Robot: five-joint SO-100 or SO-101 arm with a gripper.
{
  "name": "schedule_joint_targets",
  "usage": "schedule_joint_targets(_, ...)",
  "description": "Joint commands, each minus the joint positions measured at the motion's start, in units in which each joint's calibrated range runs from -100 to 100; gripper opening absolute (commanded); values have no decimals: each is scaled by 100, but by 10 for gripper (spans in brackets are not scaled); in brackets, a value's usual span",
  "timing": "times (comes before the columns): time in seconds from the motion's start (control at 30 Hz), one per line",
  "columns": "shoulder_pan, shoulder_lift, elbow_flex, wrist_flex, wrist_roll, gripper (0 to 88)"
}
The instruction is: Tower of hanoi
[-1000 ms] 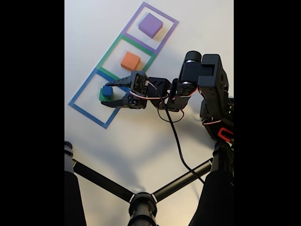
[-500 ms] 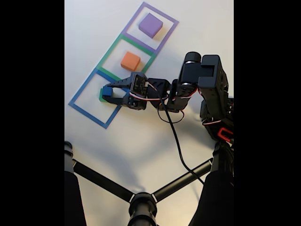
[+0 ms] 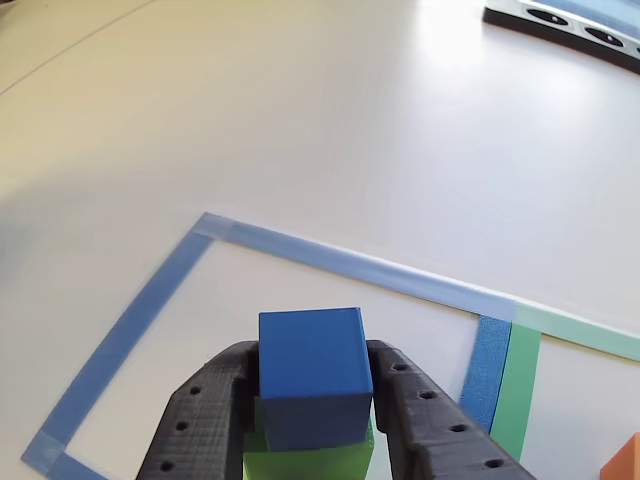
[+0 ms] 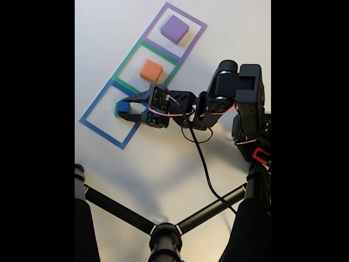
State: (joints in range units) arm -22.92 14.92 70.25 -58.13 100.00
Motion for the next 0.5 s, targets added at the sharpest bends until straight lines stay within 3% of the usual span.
schedule_joint_targets(0.0, 31, -675, -178, 370, 0, 26)
schedule_joint_targets(0.27, 23, -2021, -669, 2297, 0, 28)
schedule_joint_targets(0.47, 305, -3479, -1932, 5534, 0, 31)
